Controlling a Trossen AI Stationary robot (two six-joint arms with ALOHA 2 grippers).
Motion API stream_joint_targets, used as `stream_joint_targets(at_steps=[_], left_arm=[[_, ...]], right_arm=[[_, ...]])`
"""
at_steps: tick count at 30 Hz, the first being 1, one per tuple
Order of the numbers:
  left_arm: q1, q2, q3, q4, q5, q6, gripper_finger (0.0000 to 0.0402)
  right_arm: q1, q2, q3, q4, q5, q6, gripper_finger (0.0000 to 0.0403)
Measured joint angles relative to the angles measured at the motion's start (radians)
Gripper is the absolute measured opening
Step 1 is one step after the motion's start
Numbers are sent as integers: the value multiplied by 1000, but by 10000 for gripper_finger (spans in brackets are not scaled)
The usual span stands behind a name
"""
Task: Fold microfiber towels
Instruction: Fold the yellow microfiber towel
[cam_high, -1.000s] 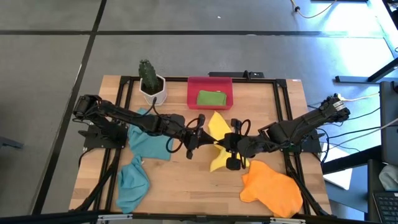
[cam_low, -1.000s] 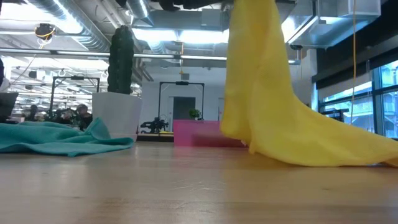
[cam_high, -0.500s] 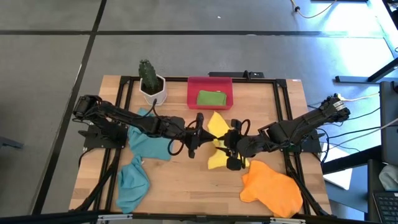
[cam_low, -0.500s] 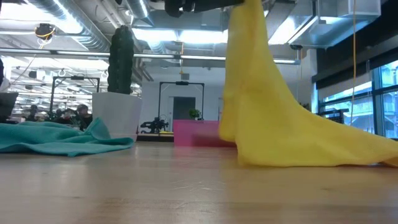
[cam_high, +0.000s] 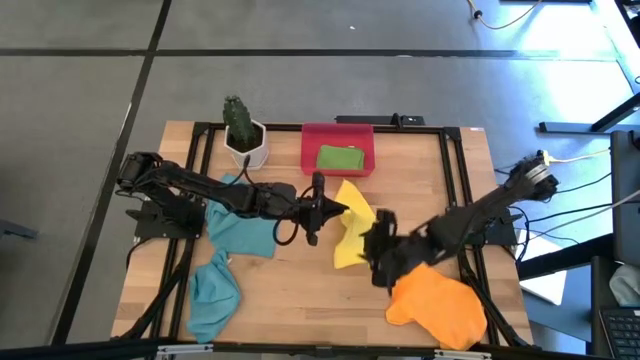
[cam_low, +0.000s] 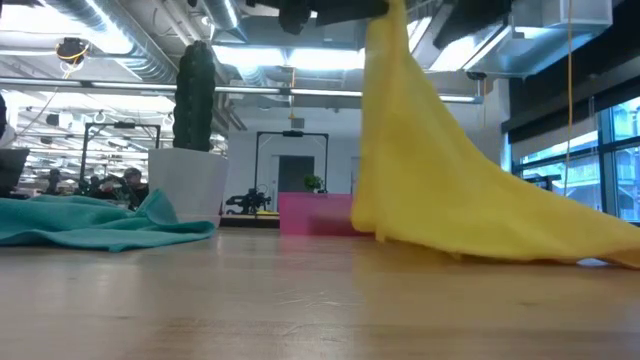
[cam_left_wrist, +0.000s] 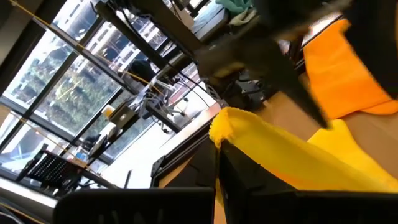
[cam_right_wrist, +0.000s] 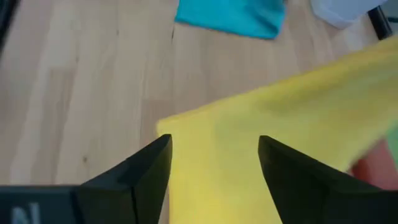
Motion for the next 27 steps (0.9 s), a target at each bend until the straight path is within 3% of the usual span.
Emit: stream_joint_targets(at_steps=[8, 14, 27], left_arm=[[32, 0, 0, -1, 3, -25, 0], [51, 0, 0, -1, -1, -48, 0], [91, 0, 0, 89, -54, -114, 0]], right_arm=[[43, 241, -76, 230, 72, 0, 241], [42, 413, -60, 247, 234, -27, 241], [43, 509, -59, 328, 373, 53, 241]])
